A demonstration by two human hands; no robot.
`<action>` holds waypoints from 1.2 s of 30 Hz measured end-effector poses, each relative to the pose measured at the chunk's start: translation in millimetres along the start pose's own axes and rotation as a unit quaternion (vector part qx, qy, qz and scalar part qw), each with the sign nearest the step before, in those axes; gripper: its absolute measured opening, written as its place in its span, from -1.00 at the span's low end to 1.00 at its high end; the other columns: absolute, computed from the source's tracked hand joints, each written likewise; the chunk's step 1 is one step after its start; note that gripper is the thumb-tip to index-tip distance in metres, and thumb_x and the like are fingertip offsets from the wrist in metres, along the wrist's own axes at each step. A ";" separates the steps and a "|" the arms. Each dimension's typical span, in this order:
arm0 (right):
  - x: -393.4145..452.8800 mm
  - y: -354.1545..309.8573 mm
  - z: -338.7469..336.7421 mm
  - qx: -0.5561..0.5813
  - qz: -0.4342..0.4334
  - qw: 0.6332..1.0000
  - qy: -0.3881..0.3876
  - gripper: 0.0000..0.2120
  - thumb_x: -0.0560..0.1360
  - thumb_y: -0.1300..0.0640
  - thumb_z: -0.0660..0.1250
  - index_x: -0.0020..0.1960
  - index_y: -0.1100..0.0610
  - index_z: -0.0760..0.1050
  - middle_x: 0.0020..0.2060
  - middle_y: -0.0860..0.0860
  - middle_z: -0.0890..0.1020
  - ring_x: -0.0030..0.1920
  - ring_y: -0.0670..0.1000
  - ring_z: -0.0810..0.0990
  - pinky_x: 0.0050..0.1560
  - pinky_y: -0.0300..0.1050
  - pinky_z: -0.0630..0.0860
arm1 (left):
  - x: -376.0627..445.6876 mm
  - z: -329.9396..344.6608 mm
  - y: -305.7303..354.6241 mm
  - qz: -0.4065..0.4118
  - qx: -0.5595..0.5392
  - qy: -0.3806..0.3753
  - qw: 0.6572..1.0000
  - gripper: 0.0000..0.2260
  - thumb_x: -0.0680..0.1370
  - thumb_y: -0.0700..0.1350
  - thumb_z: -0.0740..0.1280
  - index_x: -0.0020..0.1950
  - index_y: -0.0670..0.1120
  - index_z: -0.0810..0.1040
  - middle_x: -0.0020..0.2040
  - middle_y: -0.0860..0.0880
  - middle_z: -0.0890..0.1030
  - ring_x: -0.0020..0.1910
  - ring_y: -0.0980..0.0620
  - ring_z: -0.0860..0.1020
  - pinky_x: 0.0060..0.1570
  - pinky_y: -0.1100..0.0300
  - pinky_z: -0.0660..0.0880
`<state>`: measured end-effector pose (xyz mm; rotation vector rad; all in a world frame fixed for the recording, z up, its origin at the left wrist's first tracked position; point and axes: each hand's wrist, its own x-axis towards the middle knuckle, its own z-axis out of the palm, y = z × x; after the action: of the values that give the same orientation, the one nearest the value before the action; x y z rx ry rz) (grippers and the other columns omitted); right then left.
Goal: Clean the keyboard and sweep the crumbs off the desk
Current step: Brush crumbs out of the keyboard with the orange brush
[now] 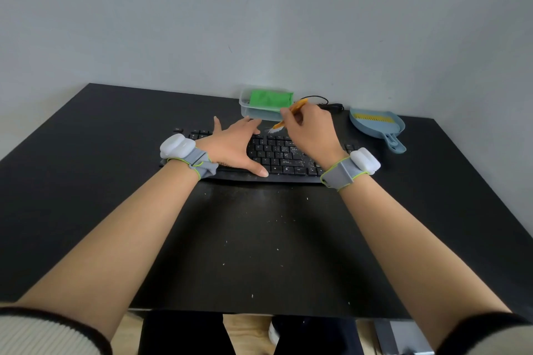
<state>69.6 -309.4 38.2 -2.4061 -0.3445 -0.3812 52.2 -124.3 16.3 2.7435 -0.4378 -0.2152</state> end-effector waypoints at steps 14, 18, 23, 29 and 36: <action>0.4 3.7 -13.6 0.003 -0.008 1.000 0.015 -0.64 0.59 0.02 0.22 -0.24 0.26 0.49 -0.42 0.06 0.59 -0.35 0.13 0.54 -0.25 -0.01 0.48 | 2.1 1.0 -3.5 0.004 0.005 -0.002 1.000 0.10 0.29 0.33 0.51 0.59 -0.07 0.00 0.49 0.03 0.31 0.53 0.03 0.21 0.37 -0.47 -0.29; -3.8 5.9 -5.0 -0.023 -0.006 1.000 -0.014 -0.67 0.62 -0.02 0.24 -0.26 0.12 0.41 -0.47 -0.12 0.44 -0.34 0.04 0.48 -0.22 -0.12 0.37 | 2.0 0.5 -5.2 0.004 0.004 -0.008 1.000 0.12 0.28 0.35 0.50 0.59 -0.09 -0.02 0.50 0.02 0.30 0.56 0.02 0.12 0.37 -0.47 -0.31; -16.3 2.5 -9.8 -0.045 -0.001 0.997 -0.056 -0.64 0.60 0.00 0.20 -0.34 0.09 0.26 -0.47 -0.01 0.43 -0.33 0.16 0.46 -0.24 -0.07 0.35 | 3.1 0.0 -7.1 0.002 0.009 -0.008 1.000 0.12 0.28 0.35 0.50 0.60 -0.10 -0.01 0.49 0.02 0.34 0.57 0.01 0.10 0.38 -0.43 -0.35; -20.0 -3.2 -21.2 -0.011 -0.018 1.000 -0.013 -0.65 0.58 0.02 0.21 -0.25 0.26 0.42 -0.40 0.08 0.58 -0.35 0.15 0.51 -0.28 0.01 0.44 | 3.7 -0.7 -4.6 -0.005 0.014 -0.011 1.000 0.11 0.29 0.35 0.50 0.60 -0.10 -0.01 0.49 0.03 0.33 0.56 0.00 0.14 0.39 -0.41 -0.35; -29.3 -2.3 -17.0 -0.042 -0.010 0.998 -0.052 -0.65 0.58 0.02 0.21 -0.33 0.11 0.26 -0.45 0.00 0.42 -0.32 0.14 0.44 -0.25 -0.08 0.30 | 2.7 -1.6 -1.9 -0.012 0.008 -0.008 1.000 0.10 0.29 0.33 0.51 0.60 -0.10 0.00 0.48 0.03 0.34 0.52 0.00 0.23 0.39 -0.42 -0.34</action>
<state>38.8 -323.1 41.5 -2.5124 -0.4069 -0.2848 55.6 -123.0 16.8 2.7651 -0.4130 -0.2396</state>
